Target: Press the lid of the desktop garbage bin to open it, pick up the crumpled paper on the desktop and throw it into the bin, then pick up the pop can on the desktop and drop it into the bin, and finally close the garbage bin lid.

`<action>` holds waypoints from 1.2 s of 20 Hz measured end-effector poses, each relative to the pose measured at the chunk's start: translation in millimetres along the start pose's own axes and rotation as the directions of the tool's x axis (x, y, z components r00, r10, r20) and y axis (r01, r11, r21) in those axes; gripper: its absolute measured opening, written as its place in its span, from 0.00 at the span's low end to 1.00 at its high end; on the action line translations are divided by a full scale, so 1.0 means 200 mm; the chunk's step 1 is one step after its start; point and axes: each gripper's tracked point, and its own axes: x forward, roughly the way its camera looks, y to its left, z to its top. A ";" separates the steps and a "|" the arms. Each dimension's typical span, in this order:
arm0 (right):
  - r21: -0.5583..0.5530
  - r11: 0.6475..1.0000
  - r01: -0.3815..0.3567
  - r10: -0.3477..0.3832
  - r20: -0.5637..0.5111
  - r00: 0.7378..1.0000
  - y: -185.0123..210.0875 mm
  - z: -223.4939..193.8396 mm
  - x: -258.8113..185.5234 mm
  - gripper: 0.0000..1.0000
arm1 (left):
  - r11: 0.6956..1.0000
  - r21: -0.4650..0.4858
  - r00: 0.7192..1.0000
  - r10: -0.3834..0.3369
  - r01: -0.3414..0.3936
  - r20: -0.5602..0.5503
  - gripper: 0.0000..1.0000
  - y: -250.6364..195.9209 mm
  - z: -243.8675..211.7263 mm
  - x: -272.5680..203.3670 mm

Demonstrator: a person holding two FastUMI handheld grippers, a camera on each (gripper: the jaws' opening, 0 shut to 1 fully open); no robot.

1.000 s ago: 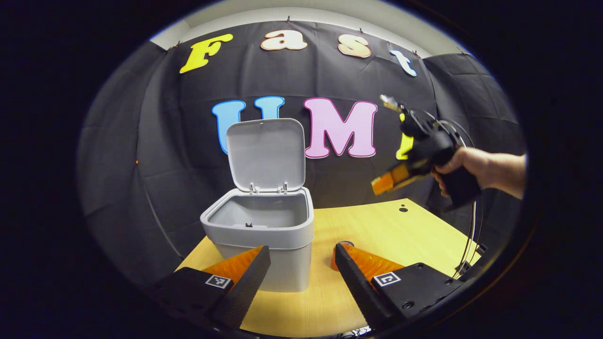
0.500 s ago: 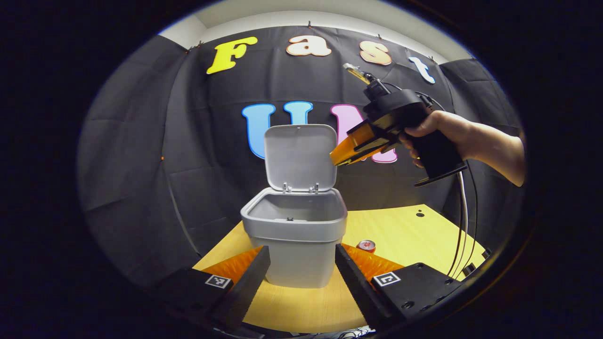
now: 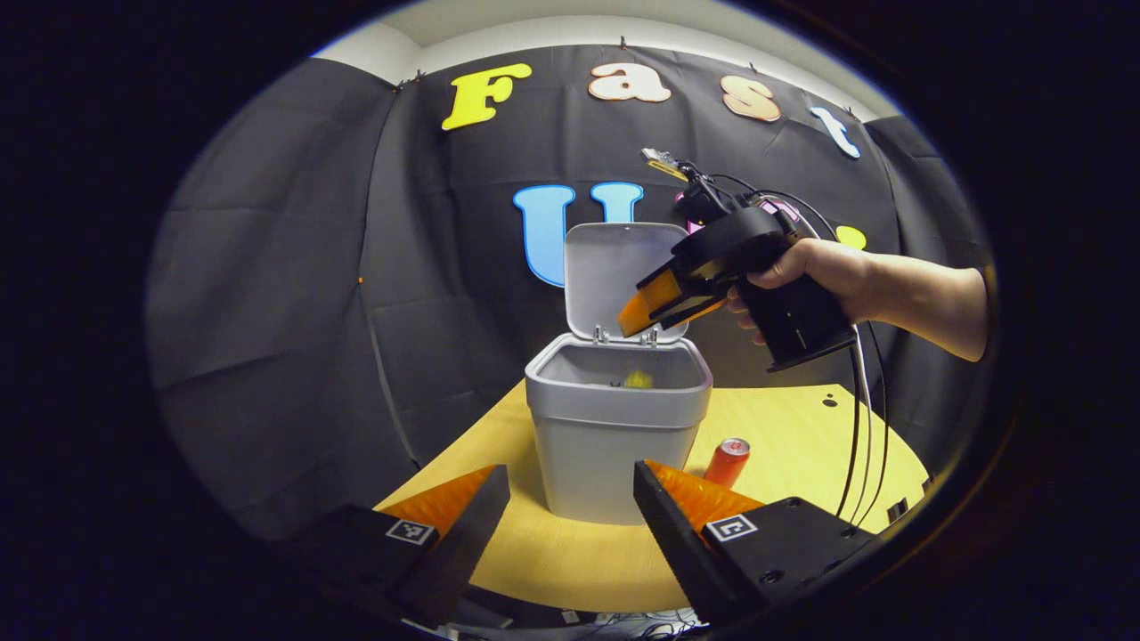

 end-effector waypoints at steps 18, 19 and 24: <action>0.226 0.815 0.533 -0.579 0.299 0.759 -1.15 -0.35 -1.07 0.99 | 0.892 0.108 0.897 -0.429 0.439 -0.105 0.95 -0.96 -0.39 0.59; 0.237 0.794 0.560 -0.608 0.299 0.736 -1.19 -0.42 -1.13 0.99 | 0.887 0.113 0.892 -0.436 0.448 -0.114 0.95 -1.00 -0.44 0.64; 0.262 0.700 0.664 -0.714 0.288 0.639 -1.34 -0.71 -1.32 0.99 | 0.873 0.146 0.884 -0.448 0.465 -0.134 0.95 -1.19 -0.66 0.91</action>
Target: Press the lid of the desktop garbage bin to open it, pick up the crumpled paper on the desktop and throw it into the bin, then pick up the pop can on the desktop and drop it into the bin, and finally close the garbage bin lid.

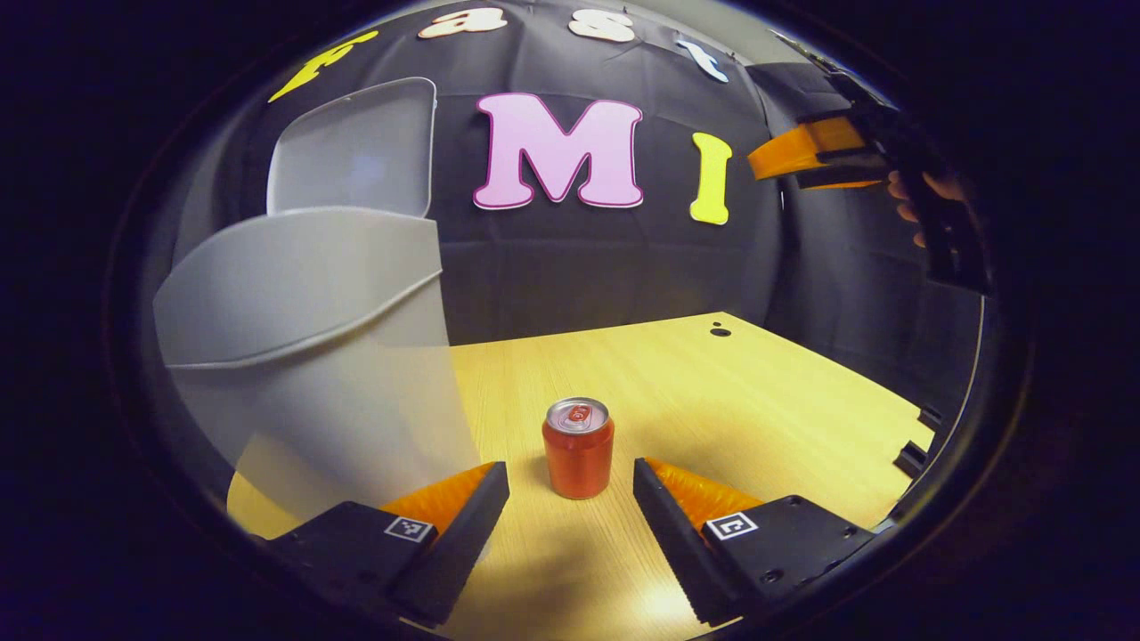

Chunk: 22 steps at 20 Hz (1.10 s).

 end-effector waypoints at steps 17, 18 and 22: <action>0.032 0.997 0.074 -0.069 -0.140 0.988 -0.18 -0.43 -0.08 0.98 | 1.000 -0.002 1.000 0.024 -0.024 0.014 0.95 0.00 -0.09 0.50; 0.038 0.996 0.076 -0.070 -0.144 0.987 -0.18 -0.44 -0.08 0.98 | 1.000 -0.004 1.000 0.027 -0.027 0.013 0.94 0.01 -0.10 0.50; 0.034 0.996 0.076 -0.071 -0.143 0.987 -0.21 -0.44 -0.07 0.98 | 1.000 -0.011 1.000 0.024 -0.024 0.014 0.88 -0.01 -0.04 0.45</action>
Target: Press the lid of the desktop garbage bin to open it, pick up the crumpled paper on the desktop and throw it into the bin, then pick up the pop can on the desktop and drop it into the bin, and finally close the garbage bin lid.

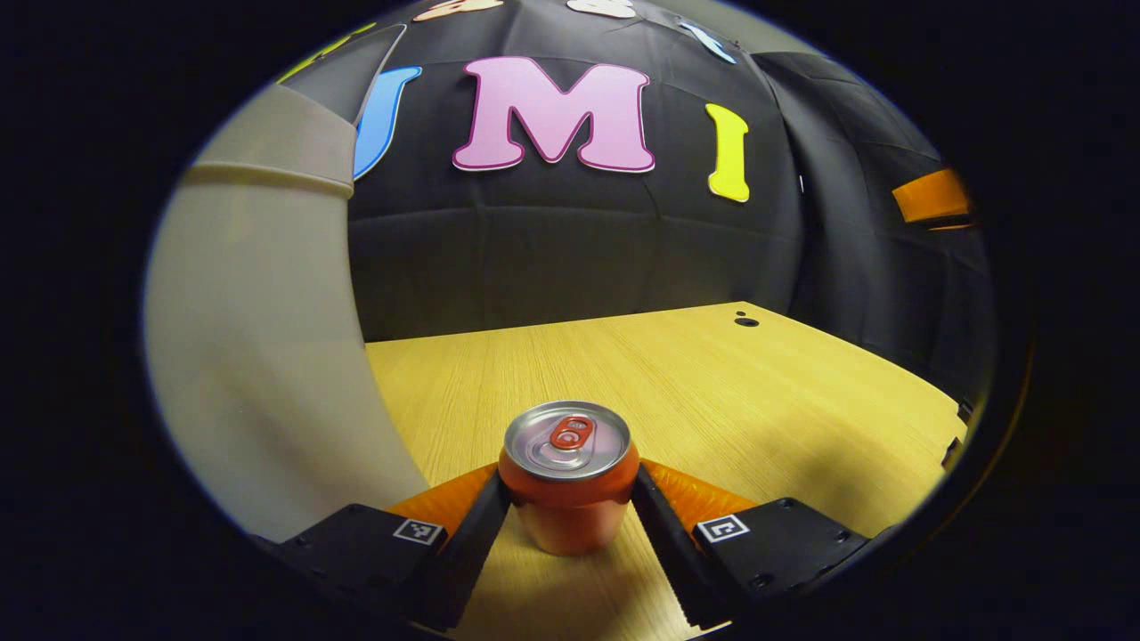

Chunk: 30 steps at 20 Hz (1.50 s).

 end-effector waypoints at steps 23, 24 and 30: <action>0.113 0.987 -0.111 0.102 0.079 0.992 0.19 0.33 -0.18 0.97 | 0.978 -0.116 0.933 0.202 -0.175 0.299 0.87 0.82 1.37 -0.85; 0.117 0.986 -0.120 0.111 0.080 0.991 0.21 0.34 -0.19 0.97 | 0.973 -0.130 0.933 0.223 -0.193 0.282 0.87 0.88 1.34 -0.82; 0.118 0.983 -0.141 0.126 0.122 0.984 0.26 0.43 -0.29 0.97 | 0.958 -0.182 0.951 0.253 -0.220 0.179 0.87 1.04 1.10 -0.70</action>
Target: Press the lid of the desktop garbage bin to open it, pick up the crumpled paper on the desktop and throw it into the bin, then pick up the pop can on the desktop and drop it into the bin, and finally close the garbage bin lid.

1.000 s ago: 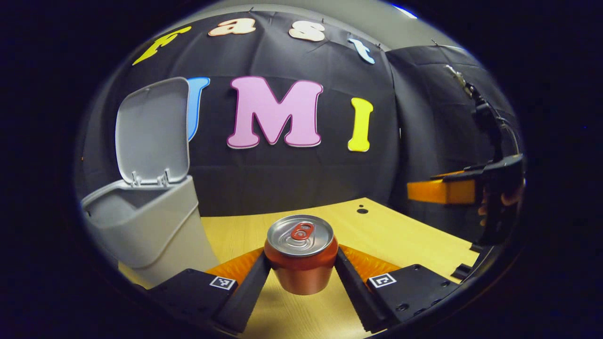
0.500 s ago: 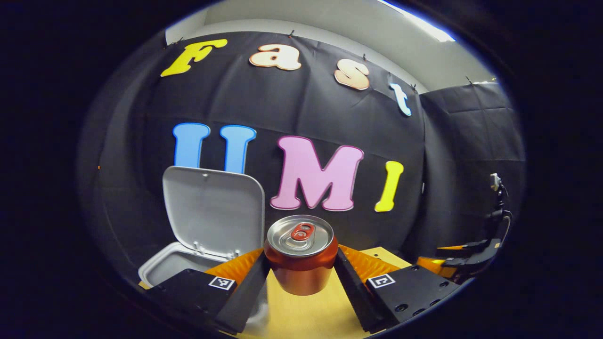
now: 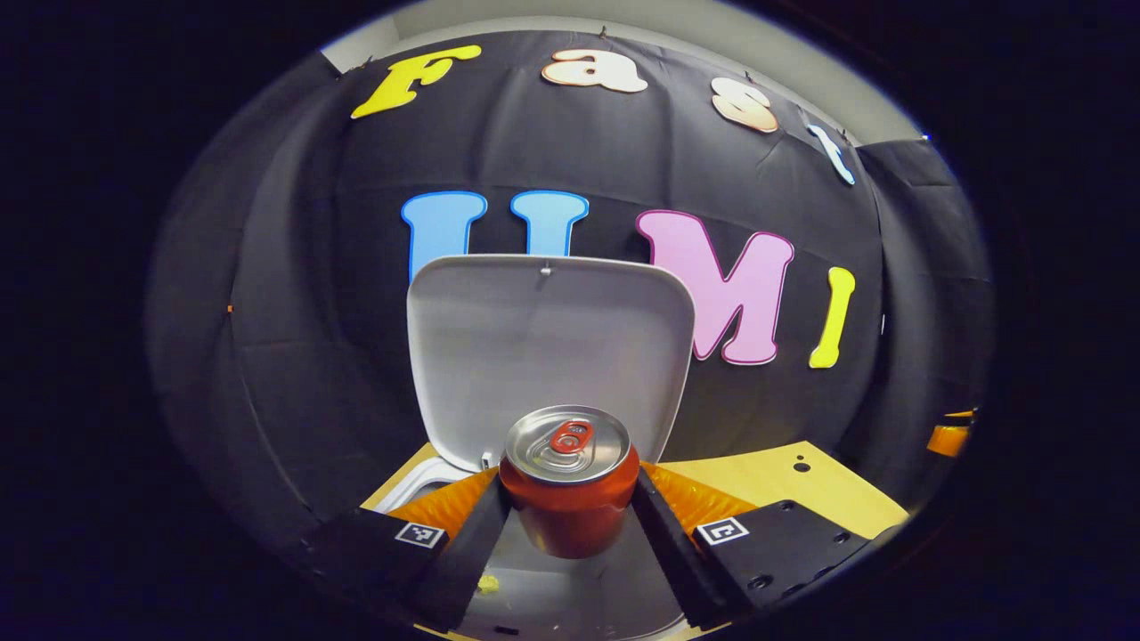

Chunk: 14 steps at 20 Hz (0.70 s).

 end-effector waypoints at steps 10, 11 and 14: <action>0.006 1.000 -0.025 0.025 -0.031 0.999 0.02 -0.03 0.07 0.97 | 0.998 0.025 0.998 0.063 -0.062 -0.025 0.91 0.14 -0.06 -0.02; 0.003 0.999 -0.038 0.038 -0.029 0.999 0.04 -0.02 0.09 0.97 | 0.997 0.031 0.997 0.075 -0.074 -0.013 0.92 0.15 -0.03 -0.03; -0.011 0.995 -0.095 0.094 -0.026 0.995 0.13 0.02 0.13 0.97 | 0.993 0.050 0.993 0.099 -0.103 0.062 0.92 0.16 0.18 -0.08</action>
